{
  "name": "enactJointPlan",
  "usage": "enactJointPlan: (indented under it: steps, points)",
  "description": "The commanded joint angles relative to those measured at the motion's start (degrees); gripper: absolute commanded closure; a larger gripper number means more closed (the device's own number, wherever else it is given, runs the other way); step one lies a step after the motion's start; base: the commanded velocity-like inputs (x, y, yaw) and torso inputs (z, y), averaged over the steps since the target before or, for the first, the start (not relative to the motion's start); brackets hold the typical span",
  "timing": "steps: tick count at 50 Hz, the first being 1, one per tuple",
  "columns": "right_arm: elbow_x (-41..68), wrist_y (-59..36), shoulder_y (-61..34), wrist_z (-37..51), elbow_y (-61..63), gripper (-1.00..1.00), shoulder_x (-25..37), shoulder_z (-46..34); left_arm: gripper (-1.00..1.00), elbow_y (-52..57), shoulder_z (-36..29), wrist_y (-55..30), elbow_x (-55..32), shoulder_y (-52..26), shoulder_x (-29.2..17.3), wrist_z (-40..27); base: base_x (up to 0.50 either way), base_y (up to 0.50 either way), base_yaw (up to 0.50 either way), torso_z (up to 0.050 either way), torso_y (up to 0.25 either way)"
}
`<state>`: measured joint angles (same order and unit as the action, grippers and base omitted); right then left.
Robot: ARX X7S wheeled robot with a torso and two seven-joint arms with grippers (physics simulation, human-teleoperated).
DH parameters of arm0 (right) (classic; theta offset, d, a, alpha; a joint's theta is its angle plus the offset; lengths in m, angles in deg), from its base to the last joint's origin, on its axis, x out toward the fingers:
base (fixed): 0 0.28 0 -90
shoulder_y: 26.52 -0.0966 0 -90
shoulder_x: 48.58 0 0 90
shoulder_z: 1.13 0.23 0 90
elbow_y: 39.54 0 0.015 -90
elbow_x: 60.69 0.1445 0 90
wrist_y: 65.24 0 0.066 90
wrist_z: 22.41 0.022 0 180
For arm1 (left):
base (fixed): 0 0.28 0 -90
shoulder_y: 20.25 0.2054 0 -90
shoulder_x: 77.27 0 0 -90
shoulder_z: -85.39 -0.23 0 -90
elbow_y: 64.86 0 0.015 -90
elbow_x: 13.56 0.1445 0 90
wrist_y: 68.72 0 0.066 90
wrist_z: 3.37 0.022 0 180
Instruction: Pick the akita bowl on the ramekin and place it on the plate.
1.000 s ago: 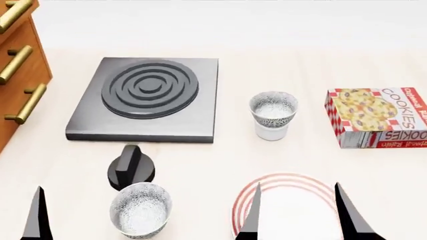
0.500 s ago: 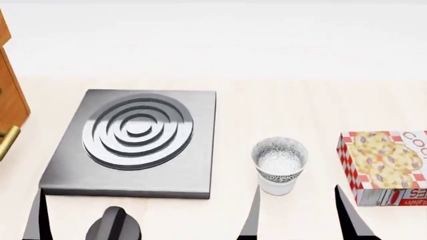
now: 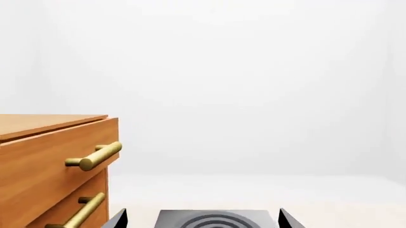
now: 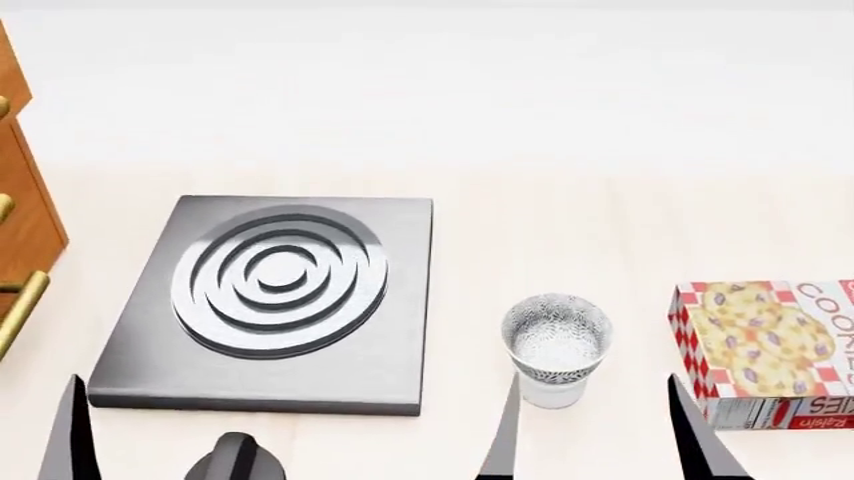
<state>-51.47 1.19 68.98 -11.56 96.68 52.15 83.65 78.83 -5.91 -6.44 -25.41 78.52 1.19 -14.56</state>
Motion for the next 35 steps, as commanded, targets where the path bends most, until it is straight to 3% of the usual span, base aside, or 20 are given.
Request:
enactJointPlan:
  steps: [1, 26, 35]
  points:
    - [0.47, 0.14, 0.18, 0.39, -0.20, -1.00, 0.54, -0.26, -1.00, -0.34, -0.03, 1.38, -0.33, 0.42, -0.29, -0.51, 0.00, 0.00, 0.00, -0.003, -0.250]
    - [1.11, -0.34, -0.14, 1.47, 0.00, -1.00, 1.47, -0.93, -1.00, 0.03, -0.51, 0.54, -0.73, -0.10, -1.17, -2.35, 0.00, 0.00, 0.00, -0.003, -0.249]
    - [1.31, -0.01, 0.01, 1.83, -0.25, -1.00, 1.74, -1.05, -1.00, -0.19, -0.50, -0.46, -1.81, -0.90, -1.24, -2.99, 0.00, 0.00, 0.00, 0.000, 0.000]
